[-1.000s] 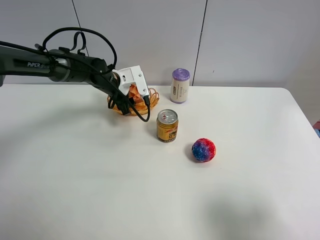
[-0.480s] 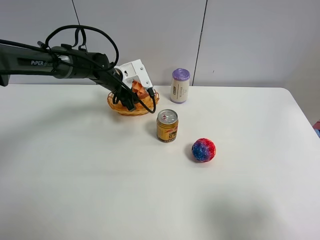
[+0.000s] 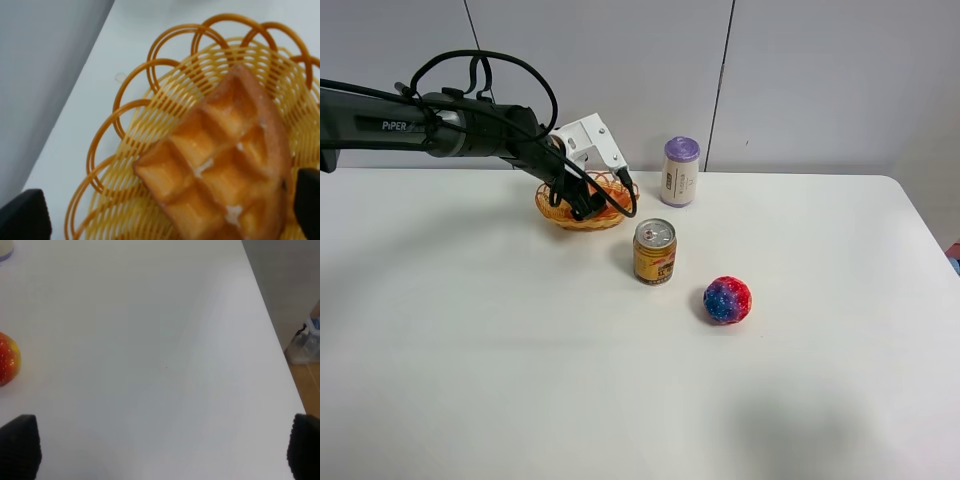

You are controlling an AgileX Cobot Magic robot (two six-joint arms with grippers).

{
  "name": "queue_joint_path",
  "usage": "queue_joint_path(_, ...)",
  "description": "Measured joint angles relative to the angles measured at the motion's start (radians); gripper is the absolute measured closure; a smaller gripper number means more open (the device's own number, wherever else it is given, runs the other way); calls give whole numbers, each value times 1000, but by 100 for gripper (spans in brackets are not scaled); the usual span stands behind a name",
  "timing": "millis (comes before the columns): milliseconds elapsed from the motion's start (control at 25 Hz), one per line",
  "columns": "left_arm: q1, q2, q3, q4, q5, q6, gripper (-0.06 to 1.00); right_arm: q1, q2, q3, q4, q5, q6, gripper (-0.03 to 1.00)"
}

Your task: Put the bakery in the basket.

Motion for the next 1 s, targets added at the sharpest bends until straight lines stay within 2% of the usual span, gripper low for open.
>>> queue_joint_path(160,0,-68,0,-43,88,-124,-4,0,0,0,0,0,0,-2)
queue_joint_path(280,0,-170,0,-111,202,-316,-4,0,0,0,0,0,0,-2)
queue_joint_path(360,4,-224,-5,-120,297,-432,-4,0,0,0,0,0,0,-2)
queue_joint_path(440,8,-271,-5,-94,372,-515,-4,0,0,0,0,0,0,-2)
queue_joint_path(560,33,-346,43,-55,413,-553,-4,0,0,0,0,0,0,-2)
queue_joint_path(720,118,-493,202,-38,413,-564,-4,0,0,0,0,0,0,-2)
queue_joint_path(840,210,-645,316,-32,419,-565,-4,0,0,0,0,0,0,-2)
queue_joint_path(920,301,-744,358,-18,438,-573,-4,0,0,0,0,0,0,-2)
queue_joint_path(1000,384,-826,367,30,488,-604,-4,0,0,0,0,0,0,-2)
